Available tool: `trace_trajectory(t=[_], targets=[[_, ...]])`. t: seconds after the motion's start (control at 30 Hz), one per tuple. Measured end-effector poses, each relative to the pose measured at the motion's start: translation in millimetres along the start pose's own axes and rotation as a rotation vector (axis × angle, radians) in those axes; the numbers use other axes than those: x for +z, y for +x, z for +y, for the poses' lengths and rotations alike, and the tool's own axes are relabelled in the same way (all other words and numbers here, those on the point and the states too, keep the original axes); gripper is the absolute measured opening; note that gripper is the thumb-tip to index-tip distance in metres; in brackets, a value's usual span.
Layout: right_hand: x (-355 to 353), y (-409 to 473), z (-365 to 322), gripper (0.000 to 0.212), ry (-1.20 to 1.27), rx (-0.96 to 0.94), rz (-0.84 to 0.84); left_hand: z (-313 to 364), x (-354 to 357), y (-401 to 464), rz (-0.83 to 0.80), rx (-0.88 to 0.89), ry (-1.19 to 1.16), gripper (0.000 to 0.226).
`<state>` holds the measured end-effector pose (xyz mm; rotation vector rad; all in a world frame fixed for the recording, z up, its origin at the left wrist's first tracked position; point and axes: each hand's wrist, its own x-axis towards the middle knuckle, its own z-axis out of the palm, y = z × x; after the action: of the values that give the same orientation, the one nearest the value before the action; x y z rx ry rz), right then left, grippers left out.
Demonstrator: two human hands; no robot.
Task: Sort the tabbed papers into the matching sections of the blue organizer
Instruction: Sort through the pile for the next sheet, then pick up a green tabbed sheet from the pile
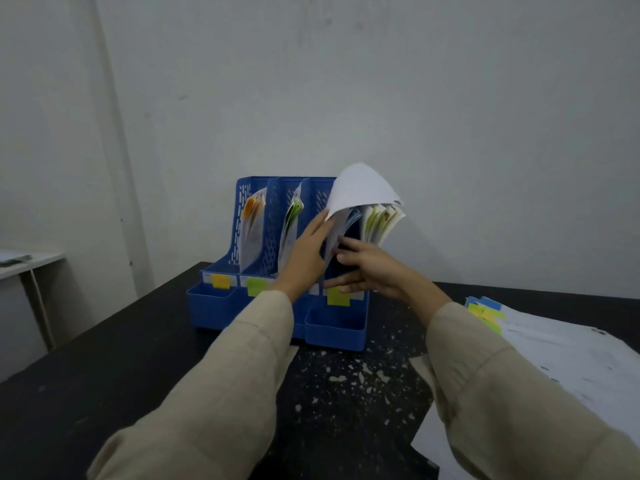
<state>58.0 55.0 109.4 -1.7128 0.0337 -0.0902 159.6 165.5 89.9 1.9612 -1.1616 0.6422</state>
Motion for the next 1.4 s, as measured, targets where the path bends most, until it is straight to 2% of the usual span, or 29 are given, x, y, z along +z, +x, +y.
trace_trajectory(t=[0.2, 0.33, 0.43, 0.53, 0.6, 0.67, 0.73, 0.8, 0.87, 0.93, 0.97, 1.03, 1.1, 1.2, 1.3, 1.4], targets=[[-16.8, -7.9, -8.9, 0.055, -0.026, -0.04, 0.049, -23.6, 16.0, -5.2, -0.129, -0.08, 0.01, 0.059], [-20.1, -7.9, -10.9, 0.053, -0.098, -0.092, 0.078, -22.7, 16.4, -4.6, -0.001, -0.081, 0.078, 0.065], [-19.8, -8.0, -11.0, 0.053, -0.12, -0.103, 0.088, -17.4, 18.0, -6.9, -0.052, -0.094, 0.111, 0.065], [-19.4, -9.2, -9.6, 0.053, -0.147, -0.117, 0.088, -21.9, 22.3, -13.0, -0.224, -0.273, 0.077, 0.051], [-19.5, -9.6, -9.8, 0.053, -0.162, -0.126, 0.09, -25.5, 20.2, -16.1, -0.244, -0.377, 0.02, 0.036], [-18.9, -9.3, -10.9, 0.053, -0.179, -0.13, 0.095, -22.6, 13.8, -19.3, -0.226, -0.379, 0.005, 0.022], [-16.6, -8.1, -11.8, 0.053, -0.199, -0.131, 0.108, -21.6, 8.0, -20.9, -0.156, -0.314, 0.03, 0.023], [-13.6, -6.0, -12.0, 0.052, -0.225, -0.138, 0.121, -20.1, 3.7, -24.0, -0.013, -0.234, 0.017, 0.025], [-10.1, -3.3, -11.3, 0.053, -0.252, -0.144, 0.126, -14.5, 2.0, -28.2, 0.128, -0.188, -0.052, 0.023], [-6.6, -0.1, -9.5, 0.055, -0.269, -0.15, 0.129, -3.8, 1.6, -28.9, 0.157, -0.216, -0.183, 0.014], [-4.8, 1.5, -8.4, 0.056, -0.28, -0.154, 0.132, -1.5, 3.2, -26.8, 0.121, -0.262, -0.266, 0.014], [-2.6, 4.9, -5.7, 0.059, -0.306, -0.163, 0.141, -0.3, 6.9, -20.8, -0.016, -0.39, -0.429, 0.044], [-2.1, 7.5, -3.4, 0.062, -0.328, -0.171, 0.153, -2.4, 11.2, -16.1, -0.174, -0.491, -0.425, 0.065], [-1.5, 8.7, -1.3, 0.066, -0.367, -0.175, 0.156, -5.8, 17.9, -14.5, -0.347, -0.556, -0.315, 0.048], [0.1, 8.3, 1.8, 0.067, -0.341, -0.175, 0.136, -5.3, 18.5, -12.2, -0.366, -0.574, -0.258, 0.015], [1.6, 9.8, 4.3, 0.064, -0.325, -0.182, 0.144, -9.3, 16.1, -11.8, -0.417, -0.554, -0.105, 0.029]])
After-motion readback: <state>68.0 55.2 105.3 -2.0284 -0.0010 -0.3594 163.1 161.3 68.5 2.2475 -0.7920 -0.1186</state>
